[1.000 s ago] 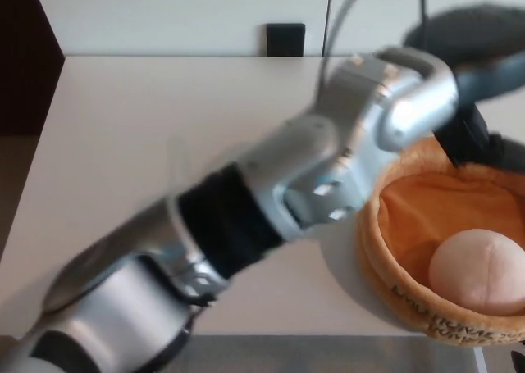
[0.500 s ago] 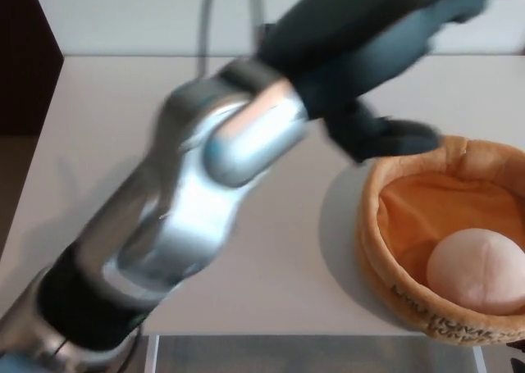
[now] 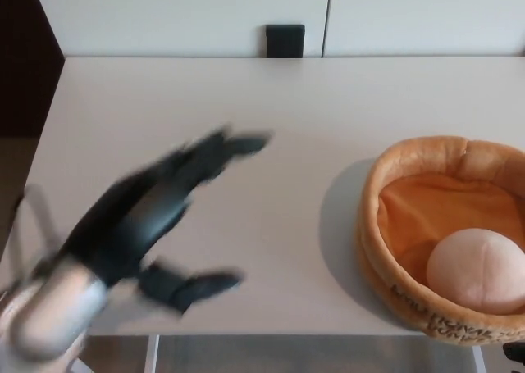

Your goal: The robot walks towards a table in front, picks a dumpling toy with left hand and puts it in an orange round plate

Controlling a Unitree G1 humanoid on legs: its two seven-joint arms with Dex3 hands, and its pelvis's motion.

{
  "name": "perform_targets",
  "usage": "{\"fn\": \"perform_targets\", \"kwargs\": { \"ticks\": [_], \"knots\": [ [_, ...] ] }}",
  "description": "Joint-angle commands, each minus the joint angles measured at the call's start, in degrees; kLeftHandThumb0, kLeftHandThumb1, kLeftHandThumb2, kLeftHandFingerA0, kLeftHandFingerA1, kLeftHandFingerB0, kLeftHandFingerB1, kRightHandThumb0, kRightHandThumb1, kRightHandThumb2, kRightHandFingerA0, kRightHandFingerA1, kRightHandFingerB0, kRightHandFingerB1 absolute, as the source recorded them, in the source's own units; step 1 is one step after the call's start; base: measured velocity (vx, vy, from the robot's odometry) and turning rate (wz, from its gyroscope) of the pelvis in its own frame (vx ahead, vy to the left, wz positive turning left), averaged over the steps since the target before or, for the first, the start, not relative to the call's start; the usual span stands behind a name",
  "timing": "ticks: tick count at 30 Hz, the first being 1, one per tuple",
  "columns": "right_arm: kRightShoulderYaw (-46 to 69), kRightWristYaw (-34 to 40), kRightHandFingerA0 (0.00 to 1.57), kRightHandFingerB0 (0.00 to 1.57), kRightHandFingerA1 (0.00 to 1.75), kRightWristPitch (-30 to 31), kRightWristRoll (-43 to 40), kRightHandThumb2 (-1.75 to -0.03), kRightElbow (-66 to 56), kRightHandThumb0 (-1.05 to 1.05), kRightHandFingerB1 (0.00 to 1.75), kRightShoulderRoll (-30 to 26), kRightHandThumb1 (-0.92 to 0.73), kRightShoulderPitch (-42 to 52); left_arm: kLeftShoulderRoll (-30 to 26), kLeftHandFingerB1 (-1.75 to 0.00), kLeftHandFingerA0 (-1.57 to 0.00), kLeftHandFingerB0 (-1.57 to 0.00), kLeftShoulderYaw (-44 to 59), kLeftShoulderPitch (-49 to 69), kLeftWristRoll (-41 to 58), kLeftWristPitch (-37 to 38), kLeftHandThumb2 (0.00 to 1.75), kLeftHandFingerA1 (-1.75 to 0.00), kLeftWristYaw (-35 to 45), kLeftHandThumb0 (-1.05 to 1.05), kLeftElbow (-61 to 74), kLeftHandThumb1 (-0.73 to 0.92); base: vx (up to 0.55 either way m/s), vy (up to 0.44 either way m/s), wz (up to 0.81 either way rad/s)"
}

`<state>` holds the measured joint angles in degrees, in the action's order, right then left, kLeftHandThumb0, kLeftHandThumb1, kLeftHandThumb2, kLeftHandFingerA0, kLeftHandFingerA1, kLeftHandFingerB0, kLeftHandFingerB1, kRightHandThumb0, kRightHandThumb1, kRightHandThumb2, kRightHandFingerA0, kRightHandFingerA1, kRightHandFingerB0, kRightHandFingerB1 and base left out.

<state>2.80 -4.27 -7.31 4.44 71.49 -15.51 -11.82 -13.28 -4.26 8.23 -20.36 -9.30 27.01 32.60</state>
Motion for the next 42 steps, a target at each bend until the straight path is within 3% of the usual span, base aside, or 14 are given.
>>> {"fn": "perform_targets", "kwargs": {
  "ticks": [1,8,9,12,13,18,19,28,30,31,33,38,41,42],
  "knots": [
    [0.26,1.39,0.82,0.41,0.57,-1.83,0.36,-0.56,1.12,-0.18,0.37,-0.68,-0.54,5.19,-4.00,-0.32,-0.32,-0.30,33.58,48.09,29.00,46.37,0.53,-0.34,13.14,-0.50,-6.99,0.44,0.00,0.000,0.00],
    [-0.76,1.92,0.76,0.42,0.60,-2.12,1.36,-0.56,1.25,-0.22,0.37,-0.56,-0.54,5.83,-8.08,-0.32,-0.38,-0.35,32.62,47.78,24.33,45.50,0.54,-0.38,11.54,-0.55,-20.30,0.45,0.00,0.000,0.00],
    [-0.82,2.12,0.83,0.42,0.76,-2.11,1.44,-0.57,1.30,-0.24,0.37,-0.56,-0.55,5.84,-8.92,-0.41,-0.36,-0.33,32.30,47.32,22.89,45.66,0.72,-0.46,10.66,-0.63,-22.70,0.39,0.00,0.000,0.00],
    [-0.99,2.37,0.83,0.42,0.76,-2.13,1.59,-0.57,1.25,-0.24,0.37,-0.54,-0.55,5.94,-10.22,-0.41,-0.36,-0.33,31.89,47.19,21.26,46.65,0.72,-0.46,9.35,-0.63,-25.64,0.39,0.00,0.000,0.00],
    [-1.24,2.29,0.82,0.41,0.80,-2.03,1.82,-0.56,1.29,-0.27,0.36,-0.56,-0.55,6.02,-10.79,-0.34,-0.49,-0.44,31.77,46.82,20.66,46.34,0.56,-0.42,9.06,-0.56,-27.90,0.47,0.00,0.000,0.00],
    [-2.49,2.72,0.81,0.41,0.72,-2.07,3.01,-0.56,1.40,-0.28,0.36,-0.86,-0.54,6.24,-13.26,-0.35,-0.47,-0.47,31.26,44.51,20.28,38.89,0.55,-0.41,10.73,-0.53,-36.54,0.46,0.00,0.000,0.00],
    [-2.45,2.76,0.79,0.42,0.63,-2.10,2.87,-0.56,1.39,-0.25,0.37,-0.82,-0.53,6.21,-14.57,-0.39,-0.60,-0.54,30.72,42.07,19.87,39.12,0.59,-0.45,10.83,-0.62,-42.30,0.44,0.00,0.000,0.00],
    [-2.02,3.04,0.84,0.42,0.74,-2.14,2.26,-0.56,1.38,-0.26,0.37,-0.80,-0.54,6.59,-21.72,-0.48,-0.63,-0.54,23.12,29.47,10.67,37.14,0.74,-0.53,6.70,-0.63,-72.99,0.41,0.00,0.000,0.00],
    [-1.80,2.91,0.84,0.42,0.74,-2.24,2.00,-0.56,1.38,-0.26,0.37,-0.76,-0.54,6.59,-21.98,-0.48,-0.63,-0.54,21.99,28.02,9.81,37.79,0.74,-0.53,5.82,-0.63,-75.72,0.41,0.00,0.000,0.00],
    [-1.82,3.10,0.85,0.41,0.91,-2.08,1.99,-0.57,1.29,-0.28,0.36,-0.66,-0.56,6.63,-21.59,-0.37,-0.53,-0.51,20.62,26.76,8.54,37.41,0.56,-0.40,4.29,-0.57,-77.61,0.52,0.00,0.000,0.00],
    [-2.03,3.55,0.86,0.42,0.88,-1.74,2.20,-0.57,1.26,-0.29,0.36,-0.49,-0.56,6.62,-20.18,-0.44,-0.55,-0.36,17.66,23.38,5.70,35.30,0.79,-0.53,0.53,-0.64,-81.71,0.46,0.00,0.000,0.00],
    [-2.23,3.70,0.86,0.42,0.88,-1.82,2.31,-0.57,1.27,-0.28,0.37,-0.27,-0.56,6.74,-18.56,-0.44,-0.64,-0.36,13.89,17.82,3.50,32.49,0.80,-0.58,-4.65,-0.70,-88.35,0.49,0.00,0.000,0.00],
    [-2.05,3.32,0.81,0.41,0.76,-1.59,2.02,-0.57,1.02,-0.26,0.36,-0.21,-0.55,6.79,-16.38,-0.44,-0.62,-0.28,11.10,11.42,2.19,28.45,0.79,-0.63,-8.10,-0.56,-94.40,0.45,0.00,0.000,0.00],
    [-2.10,3.55,0.77,0.42,0.59,-1.50,2.08,-0.56,1.05,-0.25,0.36,-0.10,-0.54,6.70,-15.74,-0.32,-0.69,-0.32,11.34,9.61,3.30,27.28,0.56,-0.54,-7.88,-0.46,-96.49,0.52,0.00,0.000,0.00]
  ]
}}
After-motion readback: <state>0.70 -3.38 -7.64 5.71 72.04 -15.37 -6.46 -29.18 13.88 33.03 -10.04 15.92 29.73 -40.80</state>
